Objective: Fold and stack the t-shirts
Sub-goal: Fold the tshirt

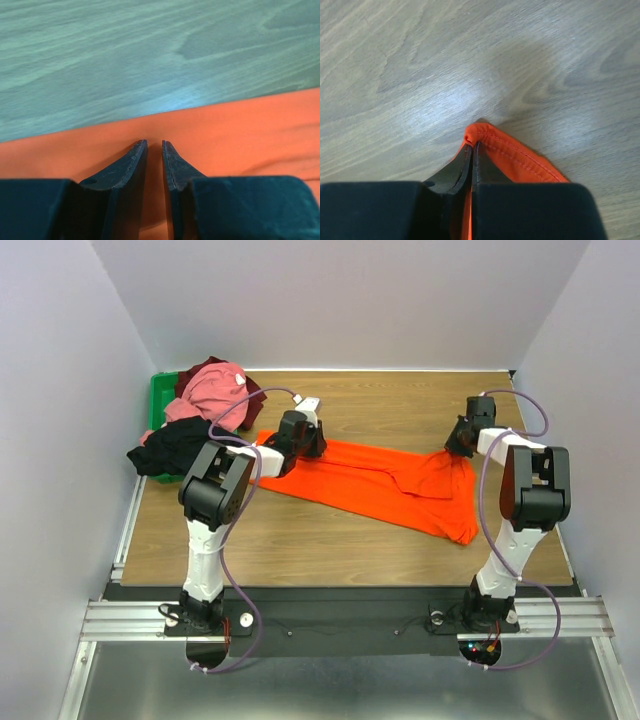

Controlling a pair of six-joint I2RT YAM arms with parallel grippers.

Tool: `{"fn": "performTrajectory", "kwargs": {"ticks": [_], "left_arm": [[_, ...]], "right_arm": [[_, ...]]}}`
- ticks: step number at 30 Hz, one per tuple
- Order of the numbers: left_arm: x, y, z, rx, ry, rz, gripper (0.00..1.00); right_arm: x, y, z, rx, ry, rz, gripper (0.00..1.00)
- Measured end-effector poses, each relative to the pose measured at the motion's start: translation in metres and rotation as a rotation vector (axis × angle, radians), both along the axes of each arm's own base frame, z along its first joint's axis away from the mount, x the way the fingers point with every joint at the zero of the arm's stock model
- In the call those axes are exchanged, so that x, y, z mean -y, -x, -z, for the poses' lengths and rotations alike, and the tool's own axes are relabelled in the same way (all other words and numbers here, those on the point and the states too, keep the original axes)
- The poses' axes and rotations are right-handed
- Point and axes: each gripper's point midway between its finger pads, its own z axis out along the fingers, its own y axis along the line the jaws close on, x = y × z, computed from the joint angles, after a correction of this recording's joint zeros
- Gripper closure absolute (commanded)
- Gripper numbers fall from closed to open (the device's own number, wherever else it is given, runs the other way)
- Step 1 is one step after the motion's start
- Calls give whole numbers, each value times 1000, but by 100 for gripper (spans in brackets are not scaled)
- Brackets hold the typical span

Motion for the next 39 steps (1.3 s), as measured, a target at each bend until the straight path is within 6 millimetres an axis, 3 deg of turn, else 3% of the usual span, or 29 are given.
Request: {"fn": "performTrajectory", "kwargs": {"ticks": [10, 21, 24, 31, 35, 39], "left_arm": [[-13, -6, 1, 3, 17, -26, 69], [-13, -6, 1, 9, 20, -25, 69], [-14, -7, 0, 11, 20, -27, 69], [-15, -7, 1, 14, 21, -22, 69], [-15, -6, 1, 14, 21, -22, 69], [-14, -6, 1, 13, 22, -20, 69]], "right_arm": [[17, 13, -1, -3, 24, 74, 99], [32, 14, -8, 47, -61, 108, 89], [35, 17, -6, 50, -80, 120, 84], [43, 14, -19, 89, -77, 139, 57], [49, 14, -28, 112, -65, 154, 49], [50, 26, -33, 124, -50, 168, 45]]}}
